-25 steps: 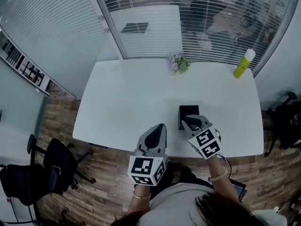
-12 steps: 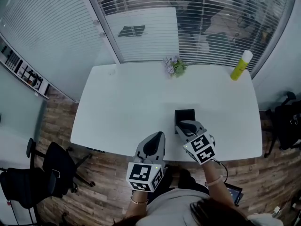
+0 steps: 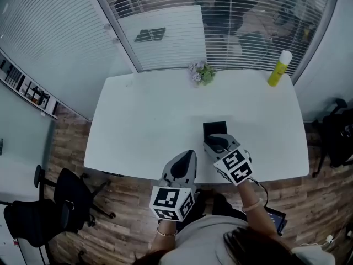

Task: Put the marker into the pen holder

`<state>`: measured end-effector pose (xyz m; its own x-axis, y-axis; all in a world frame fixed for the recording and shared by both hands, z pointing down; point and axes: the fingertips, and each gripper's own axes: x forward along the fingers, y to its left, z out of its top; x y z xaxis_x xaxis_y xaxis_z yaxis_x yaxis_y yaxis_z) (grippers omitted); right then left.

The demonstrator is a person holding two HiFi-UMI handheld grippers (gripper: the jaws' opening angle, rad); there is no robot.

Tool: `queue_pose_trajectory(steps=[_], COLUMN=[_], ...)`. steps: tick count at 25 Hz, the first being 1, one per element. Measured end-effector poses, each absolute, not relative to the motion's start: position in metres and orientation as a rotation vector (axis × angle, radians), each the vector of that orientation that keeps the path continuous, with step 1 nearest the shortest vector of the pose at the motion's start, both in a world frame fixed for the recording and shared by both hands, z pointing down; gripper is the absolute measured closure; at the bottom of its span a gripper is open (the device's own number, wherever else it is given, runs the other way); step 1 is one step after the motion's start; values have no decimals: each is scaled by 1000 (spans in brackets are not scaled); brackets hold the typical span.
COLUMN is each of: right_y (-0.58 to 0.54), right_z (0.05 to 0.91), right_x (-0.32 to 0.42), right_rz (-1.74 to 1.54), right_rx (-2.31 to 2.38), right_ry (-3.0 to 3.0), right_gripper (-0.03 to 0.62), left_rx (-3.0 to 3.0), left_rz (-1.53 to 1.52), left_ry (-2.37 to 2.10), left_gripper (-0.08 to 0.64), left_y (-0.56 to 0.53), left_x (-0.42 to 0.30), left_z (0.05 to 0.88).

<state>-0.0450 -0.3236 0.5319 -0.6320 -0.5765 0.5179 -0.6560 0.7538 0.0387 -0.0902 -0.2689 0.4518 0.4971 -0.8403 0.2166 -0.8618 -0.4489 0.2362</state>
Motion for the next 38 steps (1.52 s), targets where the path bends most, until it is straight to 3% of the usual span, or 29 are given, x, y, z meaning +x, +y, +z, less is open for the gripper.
queue_pose_trajectory(steps=[13,23,38], right_y=[-311,-292,-251], right_z=[497,461,435], right_x=[-45,-27,12], right_rz=[194,138,68], right_rx=[966,1019,1041], right_ry=[-2581,-2659,-2722], right_gripper=[477,554,563], left_rx=[2475,2499,2539], left_rz=[106,102,137], left_ry=[-1441,-1484,-1538], left_gripper=[540,540,541], left_y=[-264,-253,-224], left_x=[-83,-80,-55], left_z=[445,433,421])
